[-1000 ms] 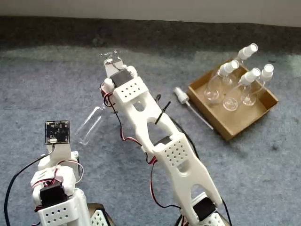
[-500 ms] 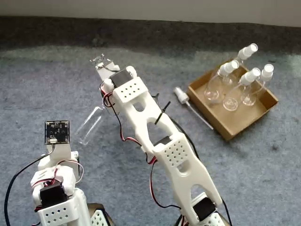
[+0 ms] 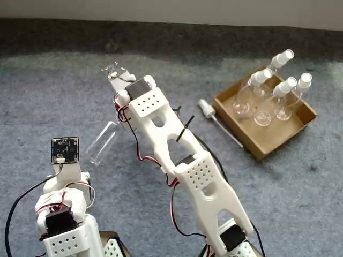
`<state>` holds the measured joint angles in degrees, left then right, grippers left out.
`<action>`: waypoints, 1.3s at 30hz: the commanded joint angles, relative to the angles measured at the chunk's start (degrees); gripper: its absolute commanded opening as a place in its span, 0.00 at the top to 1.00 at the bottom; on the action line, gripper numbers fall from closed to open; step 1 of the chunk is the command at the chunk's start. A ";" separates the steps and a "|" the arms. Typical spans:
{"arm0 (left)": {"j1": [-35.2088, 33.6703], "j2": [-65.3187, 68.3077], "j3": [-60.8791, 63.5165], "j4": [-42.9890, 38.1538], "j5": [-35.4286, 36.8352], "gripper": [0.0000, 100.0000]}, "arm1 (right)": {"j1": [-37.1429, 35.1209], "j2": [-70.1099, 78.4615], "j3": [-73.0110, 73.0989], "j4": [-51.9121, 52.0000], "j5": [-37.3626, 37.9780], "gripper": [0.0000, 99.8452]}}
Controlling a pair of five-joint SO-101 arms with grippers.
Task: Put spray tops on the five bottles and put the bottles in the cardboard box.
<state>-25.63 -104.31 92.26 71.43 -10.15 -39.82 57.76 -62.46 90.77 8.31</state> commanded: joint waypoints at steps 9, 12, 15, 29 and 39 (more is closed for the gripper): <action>-0.57 -0.66 -0.31 -1.14 -0.09 1.00 | -0.57 1.36 -2.95 0.31 6.95 0.68; -0.57 -0.66 -0.31 -1.14 -0.09 1.00 | -0.31 1.45 -2.77 0.31 7.03 0.68; -0.57 -0.66 -0.31 -1.14 -0.09 1.00 | -0.31 1.45 -2.77 0.31 7.03 0.68; -0.57 -0.66 -0.31 -1.14 -0.09 1.00 | 0.22 1.45 -2.77 -1.36 7.03 0.68; -0.57 -0.66 -0.31 -1.14 -0.09 1.00 | 1.19 2.42 -2.59 -2.86 7.03 0.68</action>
<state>-25.63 -104.31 92.26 71.43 -10.15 -39.74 60.57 -62.46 88.92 14.81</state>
